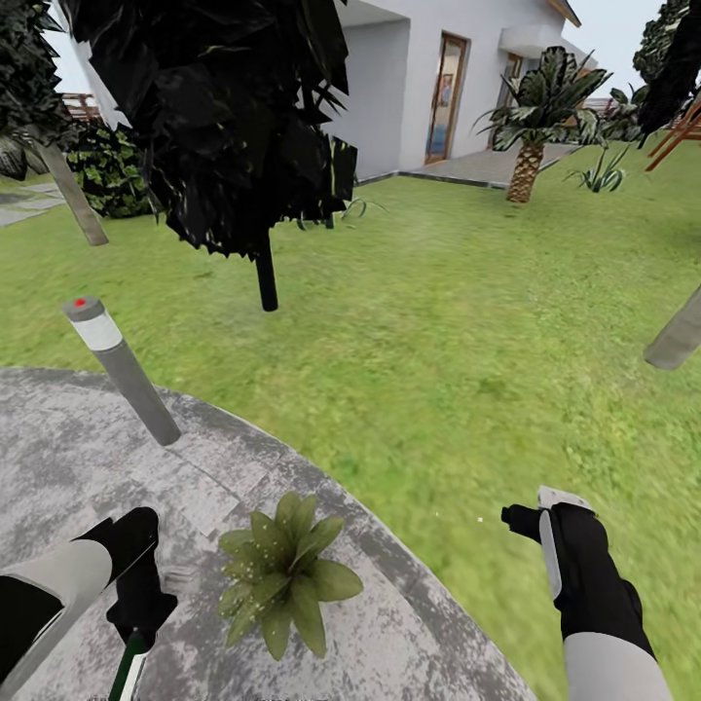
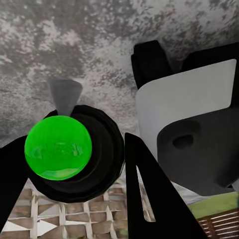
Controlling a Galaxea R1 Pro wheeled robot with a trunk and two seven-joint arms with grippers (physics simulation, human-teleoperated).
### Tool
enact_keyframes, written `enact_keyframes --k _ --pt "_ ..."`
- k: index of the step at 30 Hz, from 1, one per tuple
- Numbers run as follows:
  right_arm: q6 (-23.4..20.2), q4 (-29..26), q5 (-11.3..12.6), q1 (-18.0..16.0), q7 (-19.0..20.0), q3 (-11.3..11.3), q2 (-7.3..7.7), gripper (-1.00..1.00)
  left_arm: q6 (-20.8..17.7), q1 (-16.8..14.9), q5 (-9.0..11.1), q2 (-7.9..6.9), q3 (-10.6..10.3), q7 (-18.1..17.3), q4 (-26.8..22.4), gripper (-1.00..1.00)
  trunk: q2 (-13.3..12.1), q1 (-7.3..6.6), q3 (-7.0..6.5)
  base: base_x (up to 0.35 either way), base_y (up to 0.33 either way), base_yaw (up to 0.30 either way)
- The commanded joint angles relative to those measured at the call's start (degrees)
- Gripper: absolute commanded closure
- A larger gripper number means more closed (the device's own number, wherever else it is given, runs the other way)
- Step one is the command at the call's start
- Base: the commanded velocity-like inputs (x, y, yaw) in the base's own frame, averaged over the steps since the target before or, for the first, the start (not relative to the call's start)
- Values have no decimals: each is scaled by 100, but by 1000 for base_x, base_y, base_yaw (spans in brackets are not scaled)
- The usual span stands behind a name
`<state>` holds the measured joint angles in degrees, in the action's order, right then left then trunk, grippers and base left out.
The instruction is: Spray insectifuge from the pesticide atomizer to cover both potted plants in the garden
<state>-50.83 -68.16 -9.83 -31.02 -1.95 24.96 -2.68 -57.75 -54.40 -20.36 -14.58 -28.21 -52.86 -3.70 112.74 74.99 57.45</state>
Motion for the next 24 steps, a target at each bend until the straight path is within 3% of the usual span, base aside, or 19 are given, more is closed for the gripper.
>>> enact_keyframes --k 1,13,24 --pt "-23 -6 -27 -4 11 9 -5 -100 -26 0 -60 -5 8 -58 -11 100 2 -1 7 0 -5 201" --pt "-23 -7 -27 -2 3 17 -5 -100 -26 0 -59 7 10 -58 -8 100 2 -1 11 -48 -244 60" --pt "-23 -4 -27 -5 2 18 -5 -100 -26 1 -57 7 13 -58 -8 100 2 -1 11 -3 -24 250"
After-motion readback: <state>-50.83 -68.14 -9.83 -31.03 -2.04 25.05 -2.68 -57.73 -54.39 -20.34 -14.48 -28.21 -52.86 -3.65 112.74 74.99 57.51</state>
